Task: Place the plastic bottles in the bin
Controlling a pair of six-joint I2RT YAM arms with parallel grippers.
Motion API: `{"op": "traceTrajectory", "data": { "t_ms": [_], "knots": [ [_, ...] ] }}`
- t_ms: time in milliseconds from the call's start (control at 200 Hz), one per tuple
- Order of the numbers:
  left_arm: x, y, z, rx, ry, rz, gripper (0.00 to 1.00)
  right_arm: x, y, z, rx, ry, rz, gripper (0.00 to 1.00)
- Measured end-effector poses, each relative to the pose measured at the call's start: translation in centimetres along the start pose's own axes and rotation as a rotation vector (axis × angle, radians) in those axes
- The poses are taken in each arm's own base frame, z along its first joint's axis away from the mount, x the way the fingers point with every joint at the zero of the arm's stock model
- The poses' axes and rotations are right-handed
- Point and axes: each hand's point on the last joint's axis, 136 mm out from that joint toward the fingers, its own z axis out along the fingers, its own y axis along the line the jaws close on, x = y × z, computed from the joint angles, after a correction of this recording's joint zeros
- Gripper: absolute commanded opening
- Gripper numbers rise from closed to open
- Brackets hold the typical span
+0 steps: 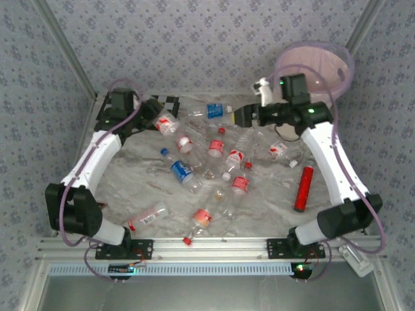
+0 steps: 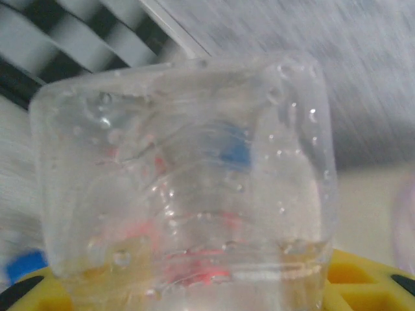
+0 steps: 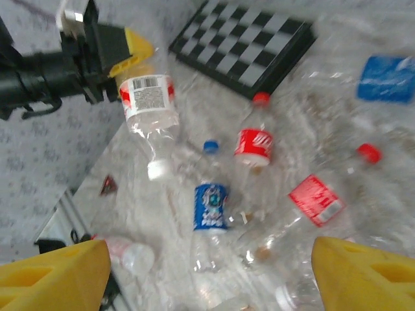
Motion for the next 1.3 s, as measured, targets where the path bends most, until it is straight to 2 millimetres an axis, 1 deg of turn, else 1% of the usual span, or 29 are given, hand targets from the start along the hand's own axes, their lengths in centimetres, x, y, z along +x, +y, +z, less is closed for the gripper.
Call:
{"op": "traceTrajectory", "data": {
  "t_ms": [65,80,165,210,255,285,375,440,565,665,770,810,870,925,1035,1160,1254,1299],
  "knots": [
    [3.6,-2.5,0.7,0.094,0.102,0.056,0.43,1.0,0.4,2.2,-0.036,0.06,0.009,0.79],
    [4.9,-3.1,0.9,0.121,0.135,0.068,0.43,1.2,0.6,2.6,-0.045,0.072,0.012,0.79],
    [9.2,-4.5,1.6,0.196,0.244,0.101,0.43,2.1,1.2,4.2,-0.088,0.113,0.031,0.81],
    [10.8,-4.7,1.8,0.215,0.28,0.106,0.43,2.6,1.3,4.7,-0.101,0.126,0.049,0.87],
    [11.9,-5.0,1.9,0.229,0.3,0.109,0.43,3.1,1.4,5.0,-0.113,0.138,0.062,0.99],
    [12.3,-5.2,1.9,0.238,0.306,0.111,0.43,3.3,1.5,5.2,-0.119,0.145,0.074,1.0],
    [12.5,-6.2,1.9,0.272,0.302,0.109,0.44,4.0,1.9,5.9,-0.142,0.16,0.085,1.0],
    [12.2,-6.9,1.8,0.296,0.288,0.1,0.44,4.3,2.4,6.4,-0.163,0.171,0.087,1.0],
    [11.6,-7.7,1.7,0.323,0.265,0.07,0.47,4.6,3.1,7.3,-0.193,0.184,0.092,0.97],
    [11.4,-8.3,1.6,0.34,0.258,0.043,0.48,4.5,3.2,8.1,-0.209,0.186,0.095,0.94],
    [11.6,-9.2,1.5,0.368,0.256,0.023,0.49,4.8,2.9,9.0,-0.21,0.201,0.108,0.91],
    [11.7,-9.4,1.4,0.373,0.259,0.017,0.5,5.0,2.7,9.4,-0.209,0.211,0.115,0.88],
    [11.9,-9.5,1.5,0.371,0.26,0.015,0.51,5.3,2.6,9.8,-0.217,0.223,0.126,0.8],
    [12.1,-9.4,1.7,0.365,0.261,0.011,0.52,5.2,2.8,9.9,-0.224,0.224,0.127,0.73],
    [11.9,-9.3,1.9,0.357,0.254,-0.003,0.56,4.9,2.9,9.9,-0.224,0.217,0.125,0.64],
    [11.7,-9.2,2.0,0.352,0.243,-0.01,0.66,4.7,2.8,9.9,-0.219,0.21,0.119,0.55],
    [11.5,-9.2,2.0,0.35,0.234,-0.015,0.83,4.5,2.7,9.9,-0.218,0.204,0.118,0.51],
    [11.5,-9.2,2.0,0.348,0.232,-0.023,0.9,4.5,2.6,9.9,-0.216,0.202,0.119,0.5]
  ]
}}
